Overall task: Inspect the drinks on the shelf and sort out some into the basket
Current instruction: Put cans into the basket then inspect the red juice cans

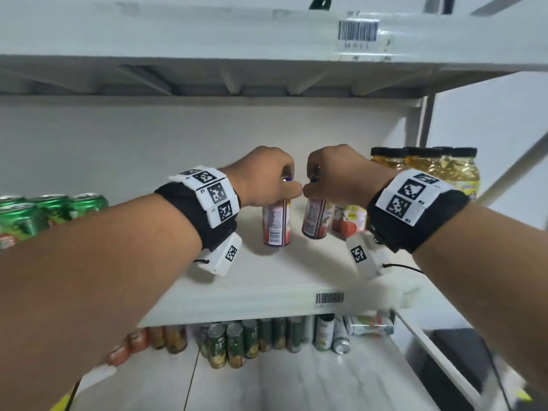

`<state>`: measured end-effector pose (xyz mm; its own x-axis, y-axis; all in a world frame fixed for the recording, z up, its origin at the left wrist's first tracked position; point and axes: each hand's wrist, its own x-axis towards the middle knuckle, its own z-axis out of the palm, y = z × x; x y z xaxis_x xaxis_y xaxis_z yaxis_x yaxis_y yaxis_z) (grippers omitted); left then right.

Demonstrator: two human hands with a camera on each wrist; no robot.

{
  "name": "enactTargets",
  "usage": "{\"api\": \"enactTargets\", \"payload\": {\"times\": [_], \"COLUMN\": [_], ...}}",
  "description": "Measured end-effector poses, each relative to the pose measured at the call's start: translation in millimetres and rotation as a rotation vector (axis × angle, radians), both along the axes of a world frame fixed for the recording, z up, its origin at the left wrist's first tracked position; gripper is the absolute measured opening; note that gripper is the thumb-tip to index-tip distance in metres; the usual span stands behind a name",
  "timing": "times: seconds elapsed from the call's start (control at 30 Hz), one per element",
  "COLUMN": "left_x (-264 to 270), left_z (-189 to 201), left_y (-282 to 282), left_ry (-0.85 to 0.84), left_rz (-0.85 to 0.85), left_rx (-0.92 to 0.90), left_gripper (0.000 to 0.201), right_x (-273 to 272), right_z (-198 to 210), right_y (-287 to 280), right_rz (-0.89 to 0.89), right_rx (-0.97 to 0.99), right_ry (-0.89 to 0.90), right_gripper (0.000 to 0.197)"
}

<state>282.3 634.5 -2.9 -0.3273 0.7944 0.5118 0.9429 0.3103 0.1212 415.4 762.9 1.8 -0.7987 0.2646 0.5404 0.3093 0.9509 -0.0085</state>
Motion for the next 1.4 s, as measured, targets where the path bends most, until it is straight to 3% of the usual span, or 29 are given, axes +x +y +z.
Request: {"api": "enactTargets", "payload": {"times": [0.37, 0.63, 0.97, 1.13, 1.4], "left_x": [125, 221, 325, 369, 415], "left_z": [-20, -88, -267, -391, -578], "left_y": [-4, 54, 168, 225, 288], "left_ry": [-0.047, -0.092, -0.211, -0.252, -0.351], "left_rz": [-0.447, -0.621, -0.705, -0.713, -0.600], "left_rx": [-0.012, -0.186, -0.513, -0.695, -0.951], "left_gripper": [0.021, 0.031, 0.028, 0.026, 0.036], "right_x": [160, 270, 374, 410, 450], "right_z": [-27, -97, -268, -388, -583], "right_y": [-58, -38, 50, 113, 179], "right_rz": [-0.331, -0.581, -0.672, -0.645, -0.656], "right_rx": [-0.041, -0.199, -0.451, -0.654, -0.913], "right_ry": [0.036, -0.030, -0.270, -0.336, -0.429], "right_gripper": [0.025, 0.023, 0.024, 0.018, 0.039]}}
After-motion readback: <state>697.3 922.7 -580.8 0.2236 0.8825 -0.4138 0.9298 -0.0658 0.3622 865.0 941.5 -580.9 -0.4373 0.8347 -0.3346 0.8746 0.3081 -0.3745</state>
